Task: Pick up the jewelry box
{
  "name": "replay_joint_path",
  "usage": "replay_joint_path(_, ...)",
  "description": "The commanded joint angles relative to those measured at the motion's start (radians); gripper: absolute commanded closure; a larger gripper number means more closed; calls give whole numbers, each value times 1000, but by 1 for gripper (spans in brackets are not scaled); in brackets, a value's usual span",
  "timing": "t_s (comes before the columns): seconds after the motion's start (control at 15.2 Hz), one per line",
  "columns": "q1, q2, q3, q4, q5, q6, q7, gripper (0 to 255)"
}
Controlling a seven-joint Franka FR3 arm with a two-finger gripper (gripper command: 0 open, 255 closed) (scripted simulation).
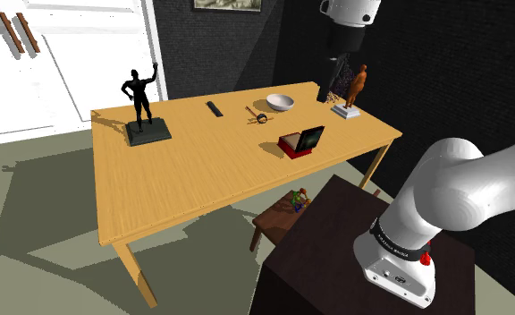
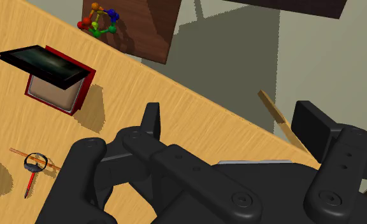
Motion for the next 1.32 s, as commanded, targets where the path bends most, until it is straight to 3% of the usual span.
replay_joint_path(0.0, 0, 0, 0, 0, 0, 0, 0, 0)
replay_joint_path(0.59, -5, 35, -244, -173, -139, 263, -385, 0)
replay_joint_path(0.99, 23, 184, -433, -193, -197, 468, -653, 0)
replay_joint_path(1.25, 82, 333, -571, -162, -178, 605, -854, 0)
